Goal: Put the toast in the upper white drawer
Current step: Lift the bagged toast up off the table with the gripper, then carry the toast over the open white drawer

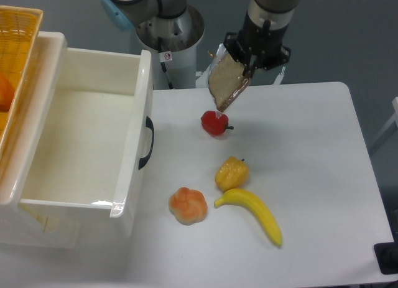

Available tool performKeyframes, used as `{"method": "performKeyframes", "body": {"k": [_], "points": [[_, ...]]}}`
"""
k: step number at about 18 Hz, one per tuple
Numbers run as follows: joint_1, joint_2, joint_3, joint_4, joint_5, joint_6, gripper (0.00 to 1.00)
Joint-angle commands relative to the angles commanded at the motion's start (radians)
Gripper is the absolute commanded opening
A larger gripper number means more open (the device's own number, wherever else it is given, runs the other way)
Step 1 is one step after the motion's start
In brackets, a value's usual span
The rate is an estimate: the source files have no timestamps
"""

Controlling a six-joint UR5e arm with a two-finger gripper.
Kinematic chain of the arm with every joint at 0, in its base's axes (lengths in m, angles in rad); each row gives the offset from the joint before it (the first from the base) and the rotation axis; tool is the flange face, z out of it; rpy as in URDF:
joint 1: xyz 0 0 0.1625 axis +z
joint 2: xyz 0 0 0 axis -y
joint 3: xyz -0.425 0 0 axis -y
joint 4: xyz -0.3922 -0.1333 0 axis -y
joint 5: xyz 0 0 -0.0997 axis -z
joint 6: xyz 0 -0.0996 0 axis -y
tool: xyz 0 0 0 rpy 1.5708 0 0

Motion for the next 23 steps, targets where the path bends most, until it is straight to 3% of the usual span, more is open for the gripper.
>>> {"method": "performKeyframes", "body": {"k": [12, 18, 23], "points": [[0.018, 0.064, 0.018, -0.015, -0.173, -0.189, 0.00], [0.026, 0.129, 0.032, -0.112, -0.222, -0.195, 0.00], [-0.035, 0.147, 0.032, -0.117, -0.255, -0.196, 0.00]]}}
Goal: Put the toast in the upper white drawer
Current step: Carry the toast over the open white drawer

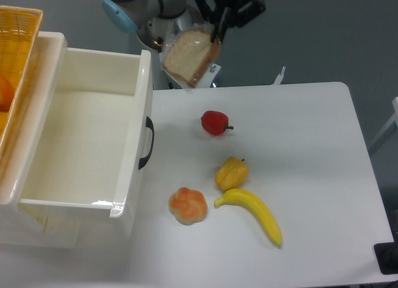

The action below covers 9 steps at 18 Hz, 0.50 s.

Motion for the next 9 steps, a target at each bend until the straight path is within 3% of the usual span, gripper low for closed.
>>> {"method": "performKeyframes", "body": {"k": [9], "points": [[-0.088, -0.017, -0.002, 0.040, -0.091, -0.054, 0.00]]}}
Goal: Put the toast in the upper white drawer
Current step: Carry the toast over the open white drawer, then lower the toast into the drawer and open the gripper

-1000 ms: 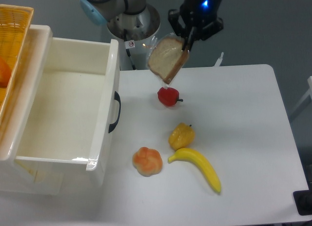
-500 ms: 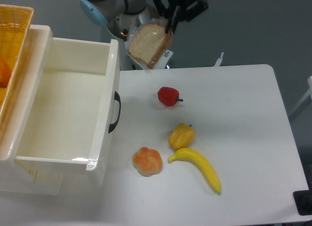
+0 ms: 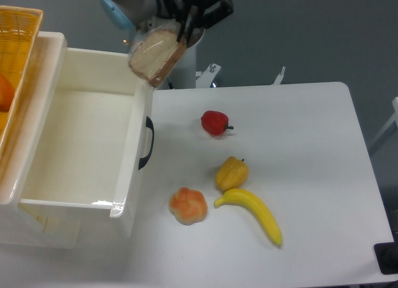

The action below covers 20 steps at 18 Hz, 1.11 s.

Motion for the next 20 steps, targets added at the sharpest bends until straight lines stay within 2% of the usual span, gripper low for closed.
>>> {"method": "performKeyframes", "body": {"k": [7, 14, 18, 19, 20], "points": [[-0.057, -0.040, -0.008, 0.074, -0.003, -0.069, 0.00], [-0.109, -0.074, -0.009, 0.110, 0.000, -0.081, 0.00], [-0.127, -0.087, -0.011, 0.115, 0.003, -0.077, 0.19], [-0.134, -0.089, -0.011, 0.115, 0.003, -0.078, 0.20], [-0.135, -0.091, -0.012, 0.115, 0.005, -0.080, 0.28]]}}
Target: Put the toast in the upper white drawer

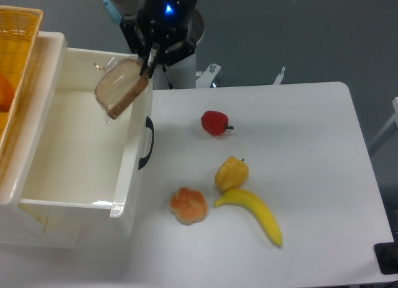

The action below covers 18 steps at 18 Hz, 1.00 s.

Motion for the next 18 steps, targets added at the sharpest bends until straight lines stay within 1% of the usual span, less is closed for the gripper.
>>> {"method": "performKeyframes", "body": {"k": [2, 3, 5, 10, 12, 14, 16, 17, 18], "points": [[-0.002, 0.000, -0.002, 0.000, 0.000, 0.000, 0.31], [-0.005, 0.000, -0.006, 0.000, 0.000, 0.000, 0.37], [-0.015, 0.000, -0.008, 0.000, 0.002, 0.000, 0.43], [-0.020, -0.014, -0.006, 0.002, 0.000, -0.018, 0.43], [-0.031, -0.015, -0.006, 0.017, 0.000, -0.029, 0.44], [-0.031, -0.015, -0.006, 0.020, 0.003, -0.029, 0.46], [-0.029, -0.020, -0.006, 0.026, 0.029, -0.020, 0.61], [-0.029, -0.029, -0.008, 0.040, 0.058, -0.020, 0.71], [-0.025, -0.035, -0.009, 0.051, 0.095, -0.021, 0.93]]}}
